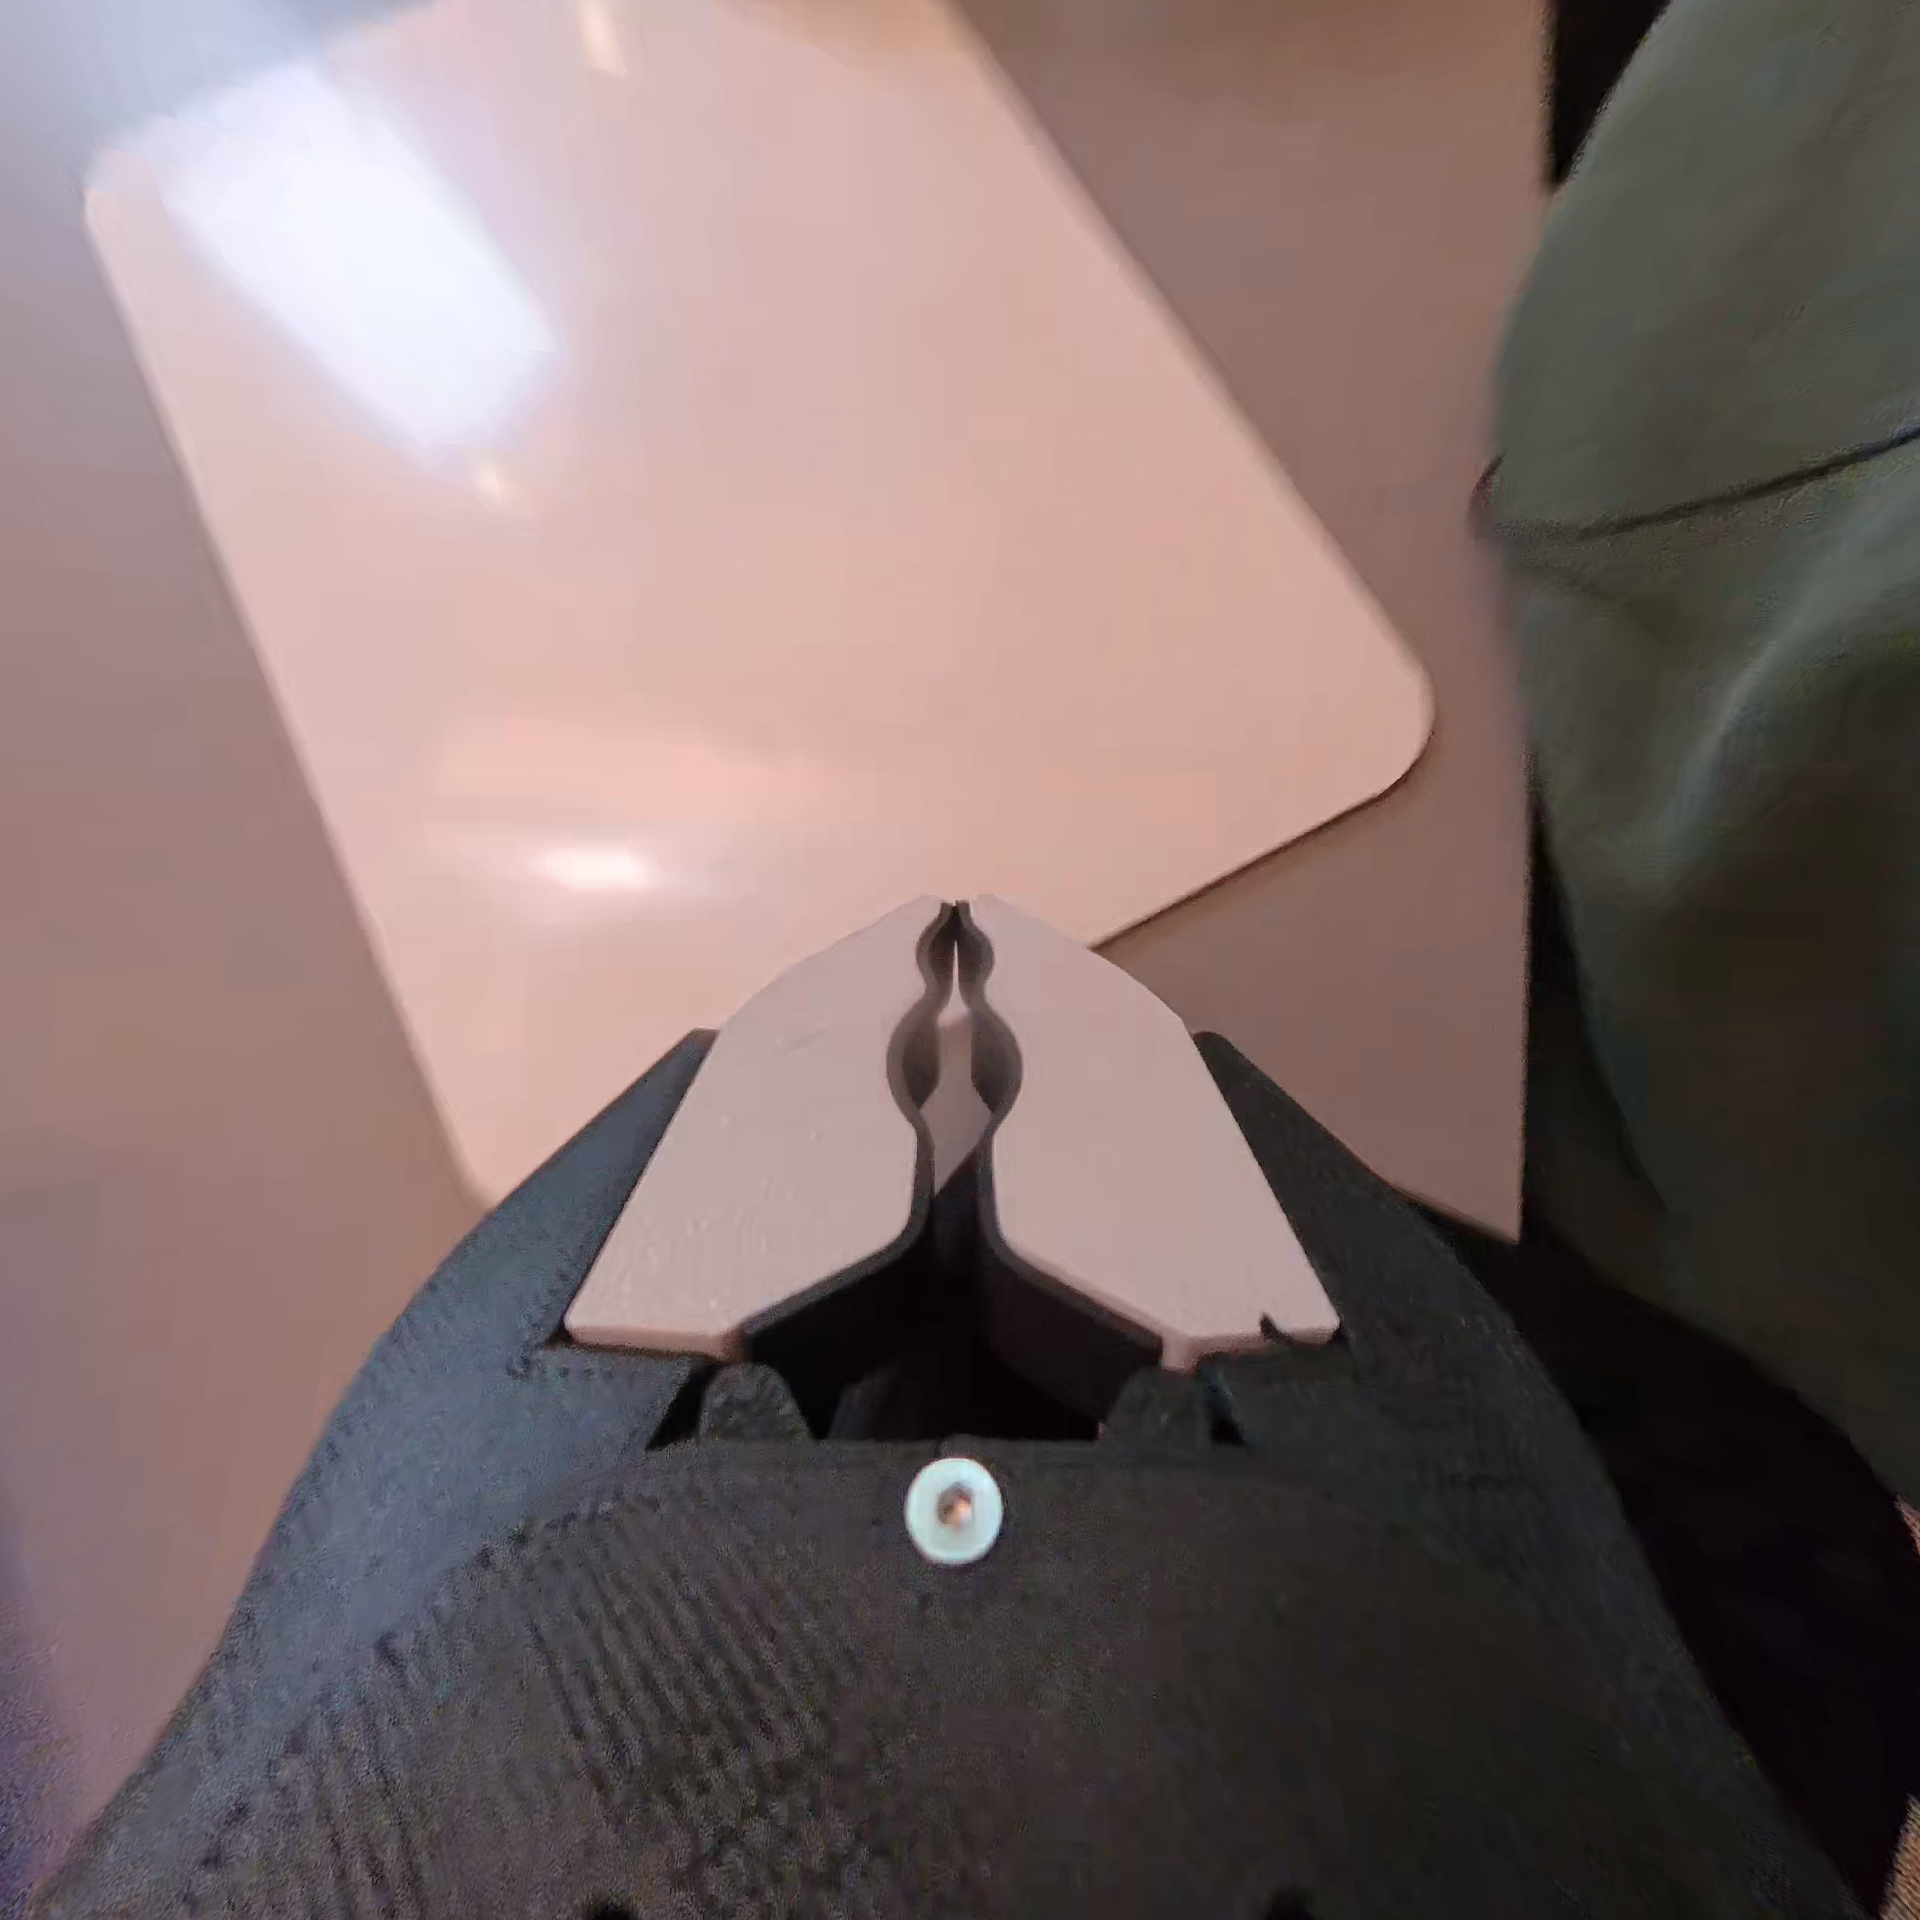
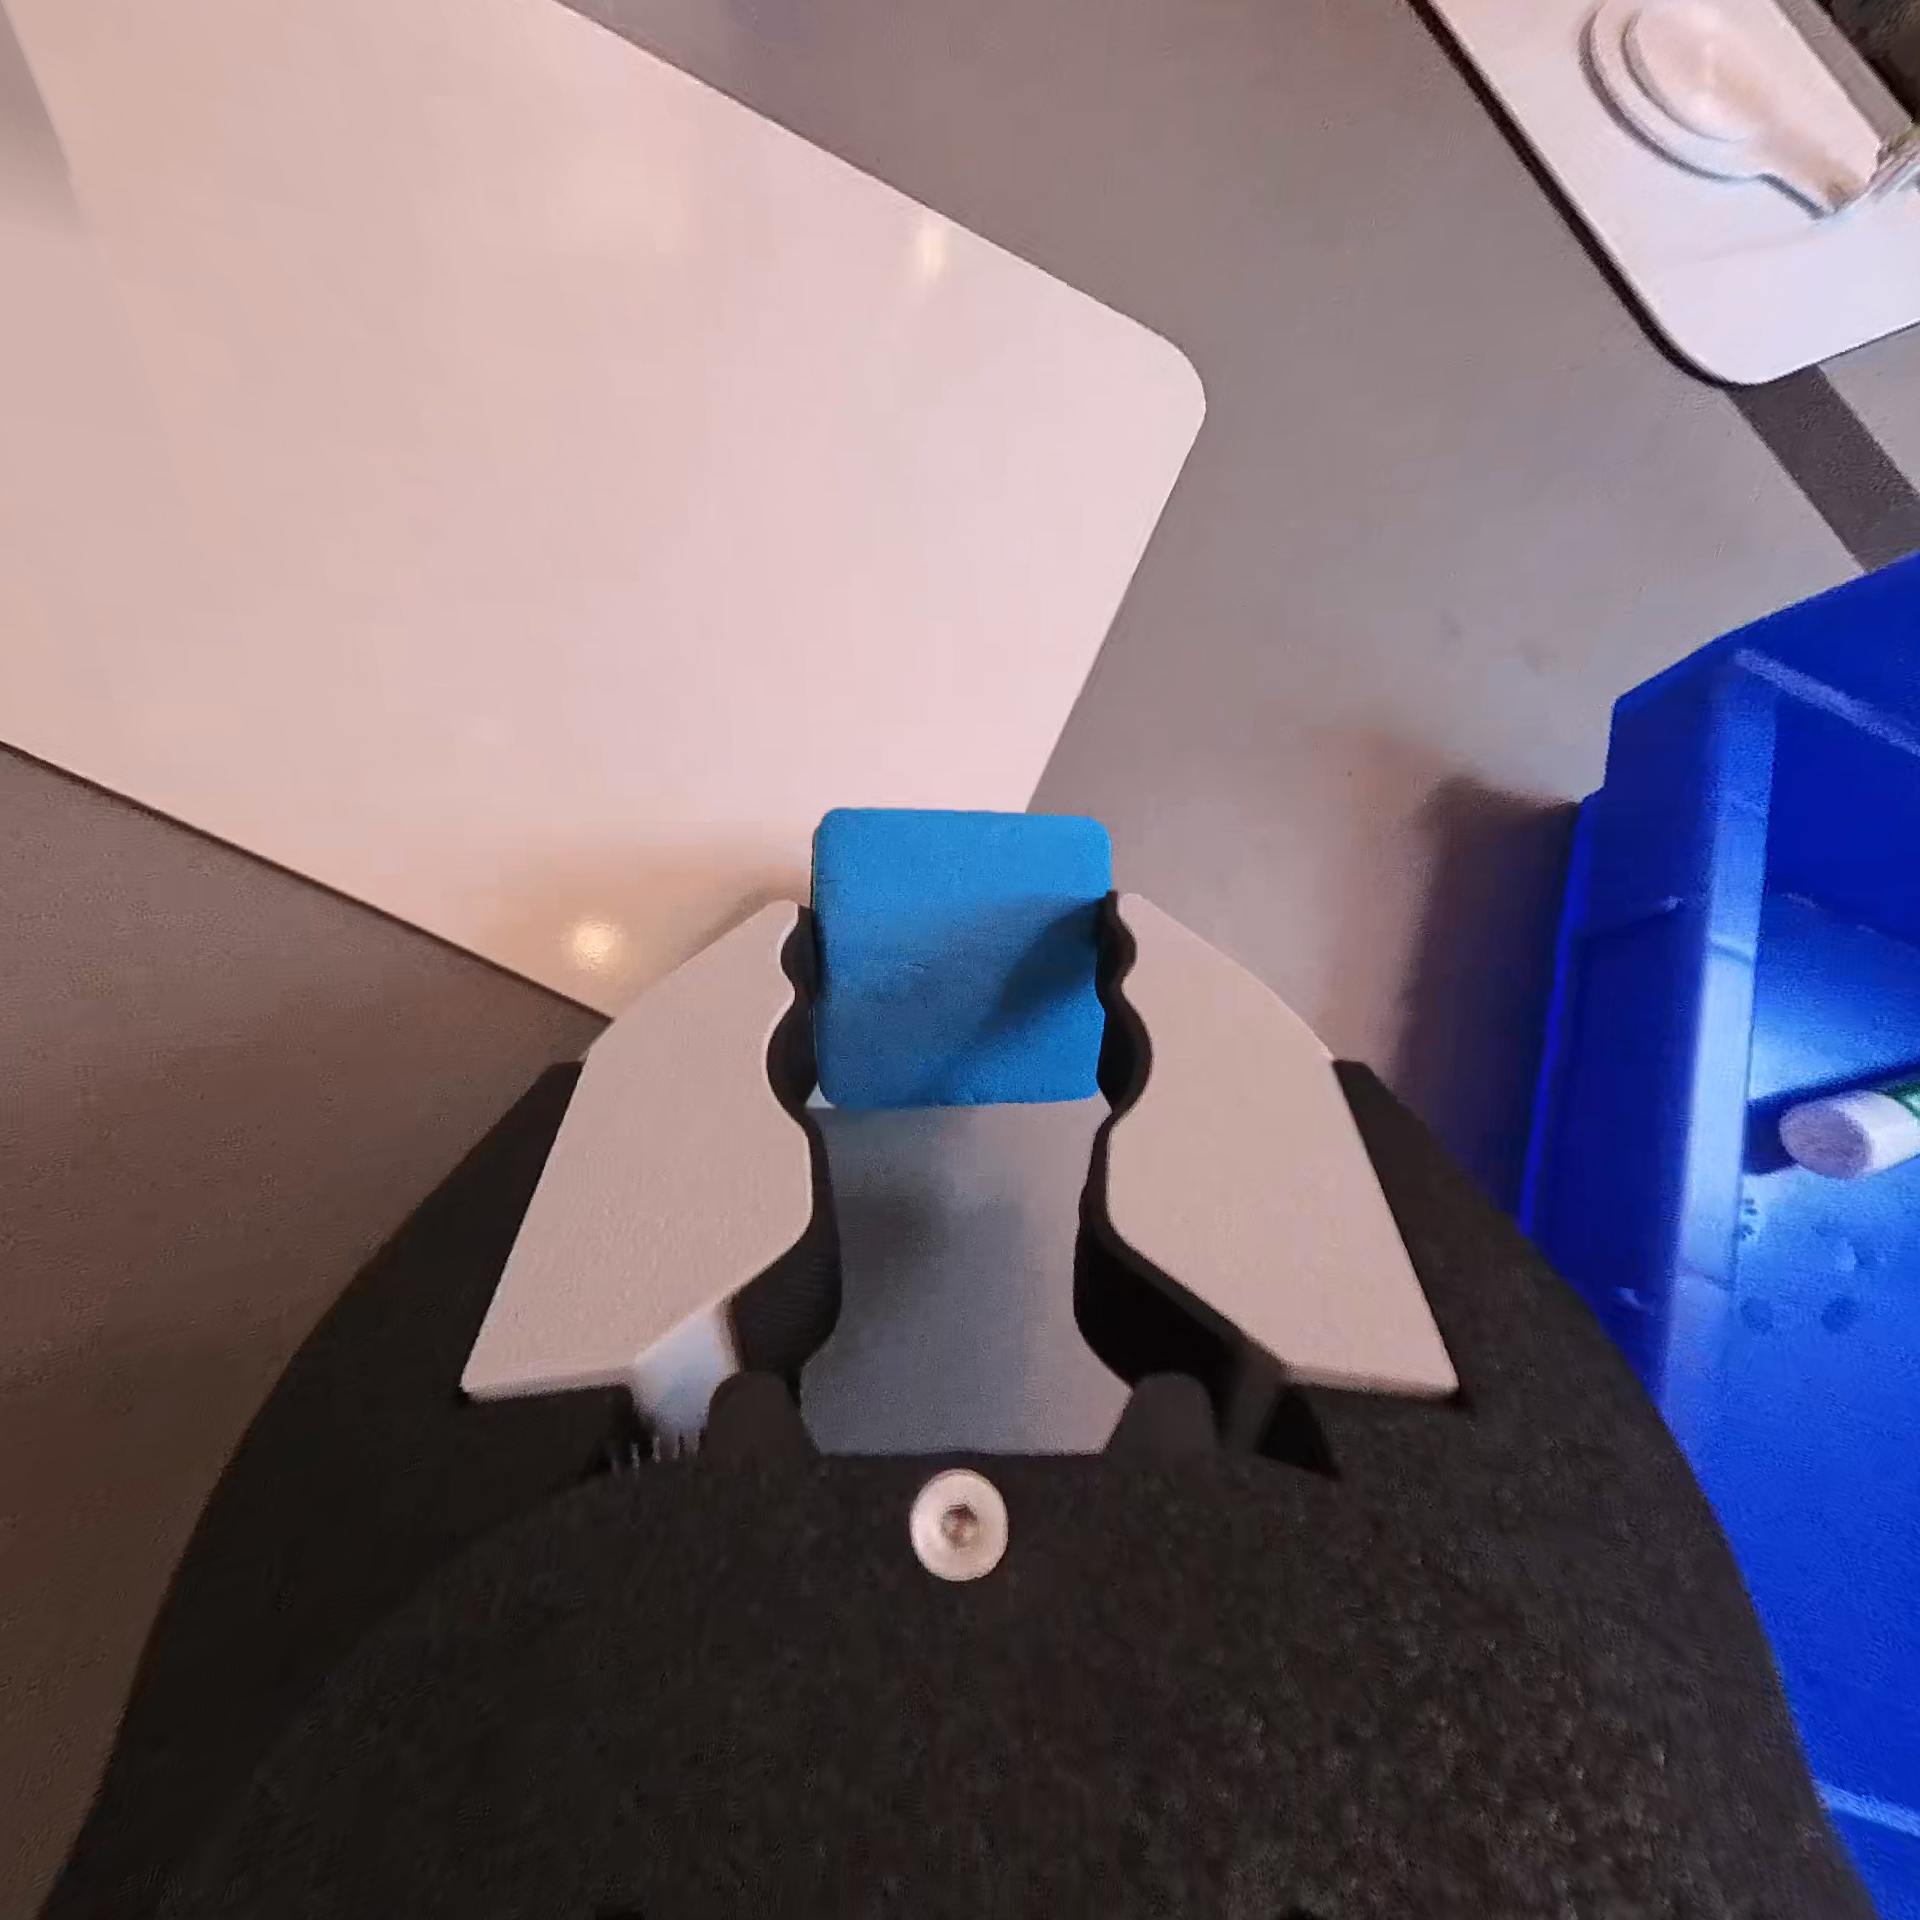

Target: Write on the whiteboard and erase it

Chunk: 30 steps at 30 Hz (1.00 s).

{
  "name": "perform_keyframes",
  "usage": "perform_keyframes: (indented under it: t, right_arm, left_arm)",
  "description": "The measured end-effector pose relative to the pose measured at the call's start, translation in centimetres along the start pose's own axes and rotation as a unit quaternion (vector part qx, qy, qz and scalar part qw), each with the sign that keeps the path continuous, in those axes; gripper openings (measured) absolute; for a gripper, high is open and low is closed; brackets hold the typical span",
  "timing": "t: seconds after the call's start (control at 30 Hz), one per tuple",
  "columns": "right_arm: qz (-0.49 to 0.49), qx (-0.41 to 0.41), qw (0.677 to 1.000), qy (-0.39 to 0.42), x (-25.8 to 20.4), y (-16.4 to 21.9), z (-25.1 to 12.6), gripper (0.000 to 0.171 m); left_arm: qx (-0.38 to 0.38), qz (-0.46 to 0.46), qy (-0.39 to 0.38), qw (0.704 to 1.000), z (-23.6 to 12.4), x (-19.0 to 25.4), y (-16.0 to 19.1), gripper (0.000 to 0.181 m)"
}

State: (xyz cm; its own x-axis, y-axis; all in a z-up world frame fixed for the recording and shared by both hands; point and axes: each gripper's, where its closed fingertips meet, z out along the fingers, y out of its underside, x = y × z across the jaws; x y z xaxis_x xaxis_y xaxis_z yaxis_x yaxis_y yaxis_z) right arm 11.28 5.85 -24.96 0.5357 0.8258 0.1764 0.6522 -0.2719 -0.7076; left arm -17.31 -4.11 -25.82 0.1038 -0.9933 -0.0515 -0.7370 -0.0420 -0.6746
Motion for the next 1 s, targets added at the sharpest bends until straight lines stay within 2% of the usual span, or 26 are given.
perform_keyframes:
  t: [0.07,0.2,0.3,0.37,0.5,0.63,0.7,0.8,0.9,1.0]
  right_arm:
    - [0.008,-0.002,1.000,-0.002,0.7,-0.1,0.0,0.052]
    - [-0.021,-0.039,0.999,0.018,3.9,-3.0,1.1,0.052]
    - [-0.020,-0.109,0.993,0.044,7.6,-5.3,4.4,0.052]
    - [0.016,-0.120,0.992,0.034,9.2,-7.0,7.7,0.052]
    - [0.073,-0.140,0.985,0.063,12.1,-7.6,13.6,0.052]
    - [0.121,-0.105,0.985,0.064,13.0,-7.8,15.6,0.064]
    - [0.115,-0.077,0.987,0.075,13.2,-8.5,14.9,0.071]
    - [0.100,-0.009,0.992,0.071,12.0,-10.7,11.7,0.071]
    - [0.069,0.024,0.991,0.114,12.7,-11.5,6.6,0.068]
    - [0.077,0.021,0.982,0.173,16.3,-10.5,0.7,0.065]
  left_arm:
    - [-0.039,-0.016,-0.037,0.998,-0.9,-2.0,1.7,0.000]
    - [-0.102,-0.047,-0.049,0.992,-1.0,-4.2,4.2,0.000]
    - [-0.128,-0.056,-0.060,0.988,-1.0,-5.3,5.0,0.000]
    - [-0.151,-0.059,-0.062,0.985,-1.3,-5.5,5.7,0.000]
    - [-0.133,-0.076,-0.056,0.987,-1.6,-5.2,6.0,0.006]
    - [-0.106,-0.084,-0.049,0.990,-1.6,-5.0,5.8,0.006]
    - [-0.089,-0.087,-0.042,0.991,-1.2,-5.1,5.4,0.005]
    - [-0.075,-0.083,-0.037,0.993,-0.8,-5.5,4.9,0.004]
    - [-0.059,-0.075,-0.039,0.995,-0.1,-6.2,4.2,0.003]
    - [-0.047,-0.053,-0.050,0.996,0.6,-7.2,3.4,0.003]
